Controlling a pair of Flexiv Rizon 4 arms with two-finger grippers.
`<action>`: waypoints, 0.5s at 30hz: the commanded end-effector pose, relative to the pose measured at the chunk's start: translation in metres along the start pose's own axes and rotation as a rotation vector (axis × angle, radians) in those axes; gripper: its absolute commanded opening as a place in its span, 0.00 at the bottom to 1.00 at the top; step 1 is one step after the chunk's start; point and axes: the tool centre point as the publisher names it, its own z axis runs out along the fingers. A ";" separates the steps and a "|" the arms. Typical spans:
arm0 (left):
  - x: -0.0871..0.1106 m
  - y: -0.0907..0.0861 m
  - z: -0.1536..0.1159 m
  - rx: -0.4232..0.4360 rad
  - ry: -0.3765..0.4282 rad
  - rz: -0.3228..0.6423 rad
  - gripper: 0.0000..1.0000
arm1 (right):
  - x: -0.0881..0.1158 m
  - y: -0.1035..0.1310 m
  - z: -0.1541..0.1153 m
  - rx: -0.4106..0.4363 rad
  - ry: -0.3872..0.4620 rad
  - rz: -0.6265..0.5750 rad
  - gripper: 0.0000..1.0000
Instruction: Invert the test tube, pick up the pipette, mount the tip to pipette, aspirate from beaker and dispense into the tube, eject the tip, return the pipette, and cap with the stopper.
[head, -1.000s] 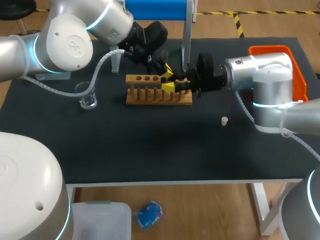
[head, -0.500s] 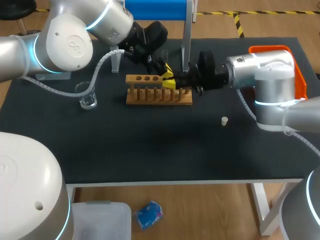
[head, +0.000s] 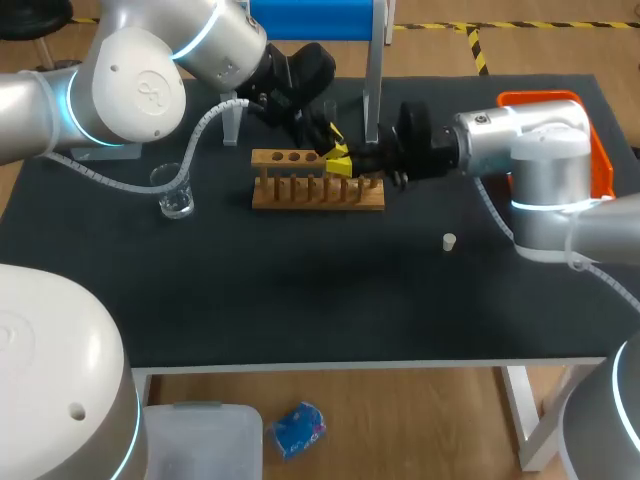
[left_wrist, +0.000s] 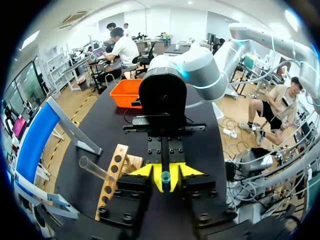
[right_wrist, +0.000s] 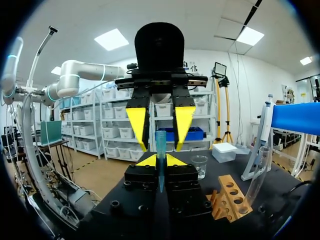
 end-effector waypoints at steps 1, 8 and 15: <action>0.000 -0.001 -0.001 -0.006 0.002 -0.001 1.00 | 0.004 0.001 -0.017 -0.003 -0.001 -0.006 0.00; 0.000 -0.001 -0.001 -0.006 0.002 -0.001 1.00 | 0.008 0.001 -0.056 -0.001 -0.026 -0.031 0.00; 0.000 -0.001 -0.001 -0.006 0.002 -0.001 1.00 | 0.014 0.004 -0.109 0.001 -0.062 -0.063 0.00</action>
